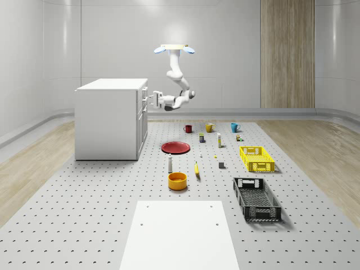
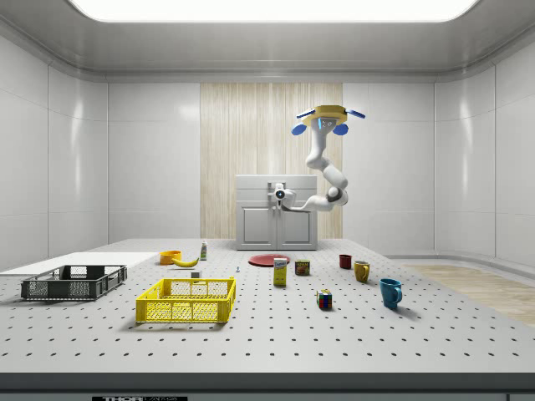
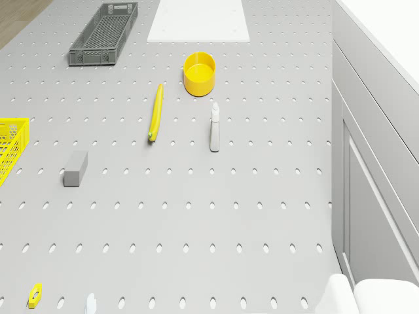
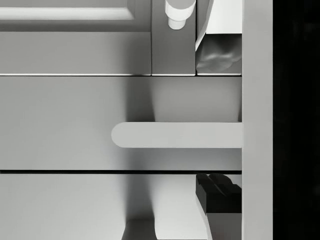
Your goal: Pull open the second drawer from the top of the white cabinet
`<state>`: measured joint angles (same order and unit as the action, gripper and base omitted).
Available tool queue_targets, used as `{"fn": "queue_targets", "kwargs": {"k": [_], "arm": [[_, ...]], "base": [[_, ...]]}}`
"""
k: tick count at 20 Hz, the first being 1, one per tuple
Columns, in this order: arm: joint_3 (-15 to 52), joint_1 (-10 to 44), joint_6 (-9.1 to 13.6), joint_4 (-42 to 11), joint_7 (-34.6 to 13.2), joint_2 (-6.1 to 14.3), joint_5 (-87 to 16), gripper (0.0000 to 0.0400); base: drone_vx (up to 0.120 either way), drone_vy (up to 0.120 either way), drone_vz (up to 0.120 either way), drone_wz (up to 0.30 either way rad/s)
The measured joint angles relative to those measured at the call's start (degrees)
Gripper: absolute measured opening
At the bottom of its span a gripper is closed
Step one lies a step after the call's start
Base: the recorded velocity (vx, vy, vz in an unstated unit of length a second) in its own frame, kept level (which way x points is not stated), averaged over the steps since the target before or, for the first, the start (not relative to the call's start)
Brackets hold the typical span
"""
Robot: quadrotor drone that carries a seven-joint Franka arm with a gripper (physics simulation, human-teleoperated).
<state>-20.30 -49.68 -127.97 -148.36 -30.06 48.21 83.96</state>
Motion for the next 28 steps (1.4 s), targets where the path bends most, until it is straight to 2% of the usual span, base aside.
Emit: {"fn": "queue_targets", "kwargs": {"k": [6, 23, 25, 26, 27, 28], "arm": [[2.79, 0.65, -0.2, 1.21, 1.59, -2.76, 3.68, 0.03], [9.33, 4.98, 1.29, 3.42, 3.69, -7.53, 10.03, 0.03], [9.91, 5.63, 1.62, 3.51, 3.74, -7.76, 10.39, 0.0221], [10.11, 5.9, 1.77, 3.47, 4.54, -7.93, 10.55, 0.0202], [10.35, 6.18, 1.87, 3.54, 3.73, -7.96, 10.36, 0.0203], [10.47, 6.45, 2.04, 3.45, 4.88, -8.13, 10.26, 0.0195]], "base": [[0.0, 0.0, 0.0, 0.0], [0.0, 0.0, 0.0, 0.0], [0.0, 0.0, 0.0, 0.0], [0.0, 0.0, 0.0, 0.0], [0.0, 0.0, 0.0, 0.0], [0.0, 0.0, 0.0, 0.0]]}}
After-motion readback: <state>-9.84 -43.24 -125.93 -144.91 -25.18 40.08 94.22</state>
